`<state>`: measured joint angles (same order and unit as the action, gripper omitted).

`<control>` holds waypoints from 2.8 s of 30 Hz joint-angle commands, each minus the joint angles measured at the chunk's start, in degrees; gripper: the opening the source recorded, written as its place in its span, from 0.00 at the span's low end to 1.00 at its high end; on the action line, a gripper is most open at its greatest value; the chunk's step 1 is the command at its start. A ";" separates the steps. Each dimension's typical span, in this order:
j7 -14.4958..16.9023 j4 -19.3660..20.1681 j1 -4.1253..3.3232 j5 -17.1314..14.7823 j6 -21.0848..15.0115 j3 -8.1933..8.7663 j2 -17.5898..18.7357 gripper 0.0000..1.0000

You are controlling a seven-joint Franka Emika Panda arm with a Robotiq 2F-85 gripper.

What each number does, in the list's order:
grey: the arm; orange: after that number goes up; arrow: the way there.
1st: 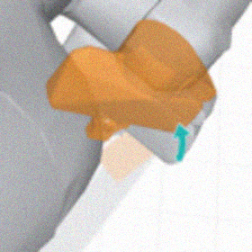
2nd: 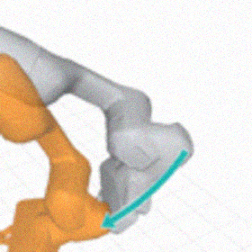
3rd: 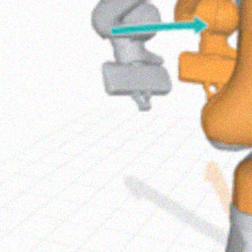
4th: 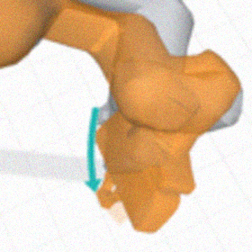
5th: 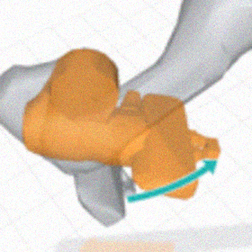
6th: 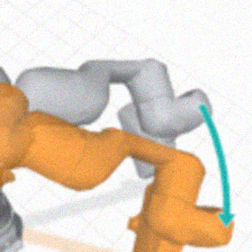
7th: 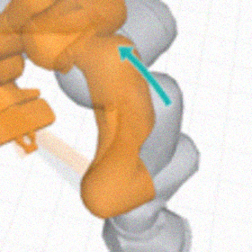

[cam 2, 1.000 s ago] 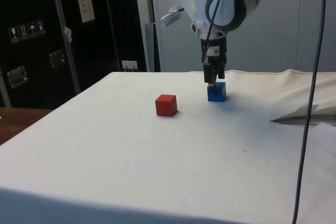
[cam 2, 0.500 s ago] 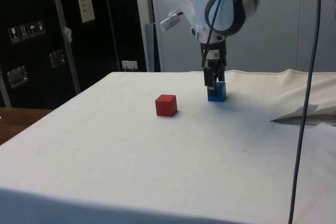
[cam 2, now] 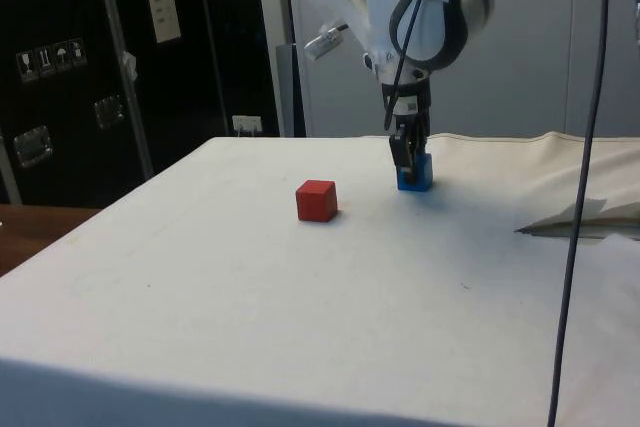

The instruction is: Stack the two cubes.

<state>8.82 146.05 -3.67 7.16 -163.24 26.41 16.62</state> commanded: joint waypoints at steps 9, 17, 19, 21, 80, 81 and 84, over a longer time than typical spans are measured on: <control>-0.63 -0.23 -0.52 0.52 0.00 0.40 0.06 0.04; -0.34 -0.29 -0.74 0.74 1.32 0.52 -2.46 0.04; -0.17 -0.40 -0.69 0.74 2.01 0.46 -3.50 0.04; -0.11 -0.40 -0.69 0.80 2.29 0.46 -3.95 0.04; -3.67 -10.89 -1.78 -1.03 12.95 -5.50 -10.83 0.04; -3.78 -11.00 -1.83 -1.20 13.01 -5.73 -10.77 0.04; -4.07 -11.40 -1.78 -1.72 13.01 -6.42 -10.54 0.04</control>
<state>4.58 134.93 -5.33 6.47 -150.63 20.40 5.96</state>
